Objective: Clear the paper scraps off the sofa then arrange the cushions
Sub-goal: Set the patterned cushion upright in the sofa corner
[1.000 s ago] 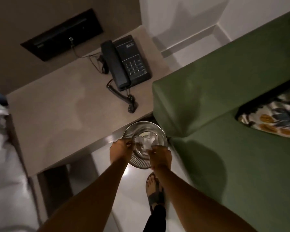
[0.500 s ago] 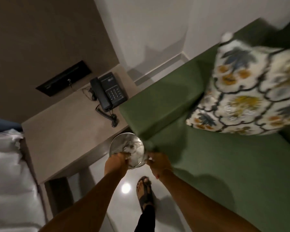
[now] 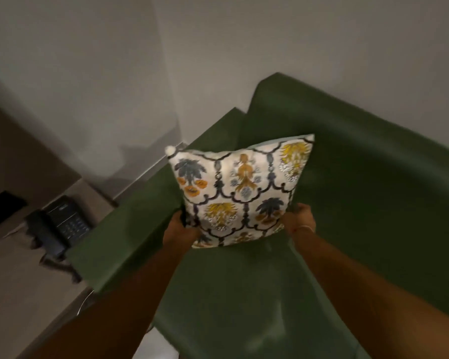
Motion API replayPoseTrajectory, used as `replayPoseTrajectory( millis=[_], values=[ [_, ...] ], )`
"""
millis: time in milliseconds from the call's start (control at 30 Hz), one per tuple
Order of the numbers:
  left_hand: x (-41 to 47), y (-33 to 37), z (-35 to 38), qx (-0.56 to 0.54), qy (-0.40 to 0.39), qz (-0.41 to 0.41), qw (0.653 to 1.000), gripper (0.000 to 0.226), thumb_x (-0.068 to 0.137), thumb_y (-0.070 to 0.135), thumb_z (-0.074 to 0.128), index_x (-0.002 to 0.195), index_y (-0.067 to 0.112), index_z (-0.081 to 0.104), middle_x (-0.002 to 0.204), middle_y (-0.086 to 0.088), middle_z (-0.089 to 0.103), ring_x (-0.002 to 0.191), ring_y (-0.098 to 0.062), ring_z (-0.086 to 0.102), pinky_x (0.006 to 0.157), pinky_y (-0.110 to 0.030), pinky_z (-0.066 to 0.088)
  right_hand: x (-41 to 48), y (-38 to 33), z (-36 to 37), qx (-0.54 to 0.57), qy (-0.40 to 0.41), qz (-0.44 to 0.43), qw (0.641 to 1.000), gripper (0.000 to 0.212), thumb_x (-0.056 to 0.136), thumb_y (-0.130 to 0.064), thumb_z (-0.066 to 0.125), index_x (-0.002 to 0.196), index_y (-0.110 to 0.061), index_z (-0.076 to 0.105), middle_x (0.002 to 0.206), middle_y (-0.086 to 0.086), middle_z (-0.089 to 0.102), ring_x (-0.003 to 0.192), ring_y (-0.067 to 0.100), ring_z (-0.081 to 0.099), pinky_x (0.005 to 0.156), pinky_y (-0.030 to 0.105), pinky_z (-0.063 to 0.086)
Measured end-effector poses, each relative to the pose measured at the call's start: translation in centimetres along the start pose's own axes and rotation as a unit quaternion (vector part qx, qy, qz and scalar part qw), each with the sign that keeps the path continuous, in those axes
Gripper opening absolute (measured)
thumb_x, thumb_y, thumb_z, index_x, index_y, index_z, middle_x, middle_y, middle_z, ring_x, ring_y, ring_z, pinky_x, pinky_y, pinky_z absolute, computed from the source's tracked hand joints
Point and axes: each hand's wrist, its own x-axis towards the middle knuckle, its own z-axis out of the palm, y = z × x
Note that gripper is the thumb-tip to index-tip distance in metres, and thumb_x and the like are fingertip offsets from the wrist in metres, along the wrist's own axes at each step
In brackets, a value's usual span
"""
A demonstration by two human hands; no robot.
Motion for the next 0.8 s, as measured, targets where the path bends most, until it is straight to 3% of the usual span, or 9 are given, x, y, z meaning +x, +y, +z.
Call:
replayPoseTrajectory(
  millis=[100, 167, 233, 300, 400, 533, 633, 733, 800],
  values=[
    [1.9, 0.9, 2.2, -0.108, 0.029, -0.041, 0.993, 0.067, 0.072, 0.005, 0.071, 0.134, 0.017, 0.047, 0.128, -0.017, 0.062, 0.111, -0.042, 0.06, 0.096, -0.059, 0.049, 2.6, -0.7, 0.6, 0.116, -0.093, 0.006, 0.989, 0.054, 0.082, 0.006, 0.062, 0.133, -0.003, 0.048, 0.133, 0.023, 0.056, 0.122, 0.04, 0.053, 0.104, 0.051, 0.044],
    [2.3, 1.2, 3.4, -0.128, 0.05, -0.052, 0.989, 0.06, 0.074, 0.005, 0.068, 0.129, 0.02, 0.049, 0.122, -0.018, 0.064, 0.107, -0.042, 0.062, 0.095, -0.06, 0.05, 2.6, -0.5, 1.4, 0.157, -0.097, -0.01, 0.983, 0.053, 0.083, 0.014, 0.055, 0.133, -0.004, 0.048, 0.133, 0.022, 0.056, 0.124, 0.039, 0.051, 0.104, 0.052, 0.043],
    [2.1, 1.7, 4.2, -0.127, 0.072, -0.052, 0.988, 0.062, 0.073, 0.001, 0.065, 0.13, 0.02, 0.049, 0.125, -0.018, 0.062, 0.112, -0.041, 0.059, 0.098, -0.059, 0.048, 1.7, 0.4, 1.3, 0.188, -0.093, -0.015, 0.978, 0.056, 0.078, 0.016, 0.055, 0.127, -0.012, 0.052, 0.128, 0.017, 0.06, 0.121, 0.037, 0.053, 0.103, 0.053, 0.045],
    [1.8, 2.5, 4.8, -0.126, 0.071, -0.054, 0.988, 0.068, 0.068, -0.007, 0.062, 0.13, 0.018, 0.049, 0.127, -0.016, 0.06, 0.114, -0.04, 0.056, 0.098, -0.058, 0.048, 0.1, 2.4, 0.0, 0.232, -0.096, -0.009, 0.968, 0.057, 0.07, 0.015, 0.063, 0.109, -0.026, 0.057, 0.113, 0.004, 0.066, 0.111, 0.03, 0.059, 0.094, 0.051, 0.051],
    [1.1, 4.1, 6.1, -0.115, 0.013, -0.04, 0.993, 0.072, 0.064, -0.012, 0.058, 0.128, 0.021, 0.05, 0.119, -0.011, 0.062, 0.109, -0.035, 0.058, 0.095, -0.054, 0.051, -2.2, 5.7, -2.8, 0.255, -0.016, -0.025, 0.967, 0.051, 0.064, 0.007, 0.077, 0.099, -0.026, 0.06, 0.102, 0.0, 0.07, 0.095, 0.021, 0.065, 0.079, 0.041, 0.057],
    [-0.1, 8.1, 9.7, -0.075, -0.101, 0.0, 0.992, 0.066, 0.063, -0.015, 0.052, 0.117, 0.025, 0.057, 0.112, -0.004, 0.064, 0.109, -0.03, 0.058, 0.092, -0.049, 0.053, -3.9, 9.1, -6.4, 0.313, 0.103, -0.044, 0.943, 0.048, 0.065, 0.009, 0.078, 0.089, -0.03, 0.062, 0.092, -0.007, 0.071, 0.077, 0.002, 0.068, 0.059, 0.019, 0.055],
    [-0.1, 10.6, 12.6, -0.034, -0.15, 0.012, 0.988, 0.062, 0.062, -0.015, 0.05, 0.109, 0.025, 0.055, 0.113, -0.005, 0.064, 0.109, -0.031, 0.056, 0.096, -0.053, 0.05, -2.8, 10.4, -7.8, 0.336, 0.14, -0.013, 0.931, 0.051, 0.068, 0.005, 0.077, 0.096, -0.034, 0.059, 0.1, -0.004, 0.069, 0.086, 0.01, 0.065, 0.067, 0.025, 0.054],
    [0.5, 10.9, 14.5, 0.03, -0.116, 0.015, 0.993, 0.057, 0.065, -0.014, 0.052, 0.118, 0.007, 0.057, 0.11, -0.019, 0.066, 0.096, -0.036, 0.063, 0.085, -0.047, 0.055, -1.5, 11.7, -7.9, 0.318, 0.122, 0.024, 0.94, 0.063, 0.064, -0.001, 0.082, 0.116, -0.02, 0.053, 0.112, 0.008, 0.067, 0.097, 0.023, 0.064, 0.085, 0.044, 0.056],
    [0.5, 10.5, 15.2, 0.105, -0.085, 0.048, 0.99, 0.055, 0.07, -0.011, 0.055, 0.123, 0.004, 0.056, 0.114, -0.023, 0.065, 0.1, -0.037, 0.062, 0.085, -0.042, 0.052, -1.3, 13.1, -8.1, 0.298, 0.095, 0.032, 0.949, 0.073, 0.062, -0.008, 0.085, 0.124, -0.02, 0.05, 0.117, 0.009, 0.067, 0.104, 0.026, 0.065, 0.093, 0.051, 0.053]
  ],
)
